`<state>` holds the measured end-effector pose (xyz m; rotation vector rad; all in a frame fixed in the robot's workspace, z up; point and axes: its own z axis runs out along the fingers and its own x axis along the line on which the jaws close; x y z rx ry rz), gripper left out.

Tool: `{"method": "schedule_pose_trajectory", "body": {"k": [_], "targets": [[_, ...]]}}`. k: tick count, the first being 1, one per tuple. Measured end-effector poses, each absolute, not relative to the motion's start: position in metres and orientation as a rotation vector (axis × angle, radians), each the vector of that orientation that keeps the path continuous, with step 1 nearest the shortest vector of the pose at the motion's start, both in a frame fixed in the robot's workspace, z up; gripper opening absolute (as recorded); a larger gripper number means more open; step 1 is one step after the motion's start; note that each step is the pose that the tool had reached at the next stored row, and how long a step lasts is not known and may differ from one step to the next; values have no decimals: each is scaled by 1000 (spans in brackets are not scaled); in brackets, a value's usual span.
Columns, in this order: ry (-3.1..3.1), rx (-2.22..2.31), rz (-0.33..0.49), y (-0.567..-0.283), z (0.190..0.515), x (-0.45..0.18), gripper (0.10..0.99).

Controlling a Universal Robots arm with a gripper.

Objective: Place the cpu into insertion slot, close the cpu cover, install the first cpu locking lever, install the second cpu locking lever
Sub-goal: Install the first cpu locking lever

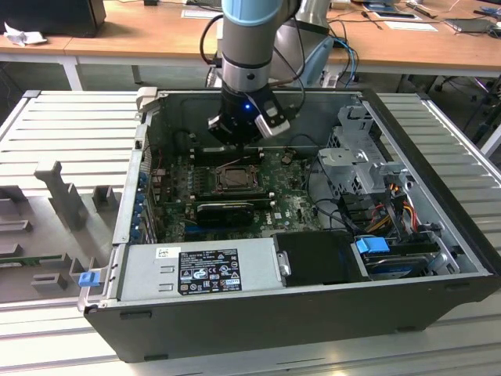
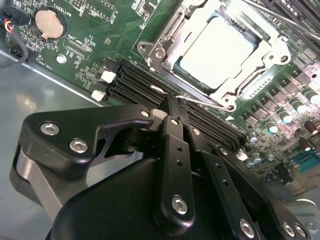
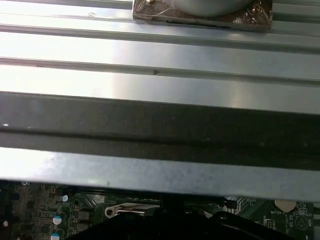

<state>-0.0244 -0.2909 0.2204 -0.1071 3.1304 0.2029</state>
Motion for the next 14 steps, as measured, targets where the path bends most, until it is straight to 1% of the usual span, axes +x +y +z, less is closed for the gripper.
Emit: {"method": "schedule_pose_trajectory", "body": {"k": [14], "targets": [[3130, -107, 203, -290, 209, -16, 106]]}}
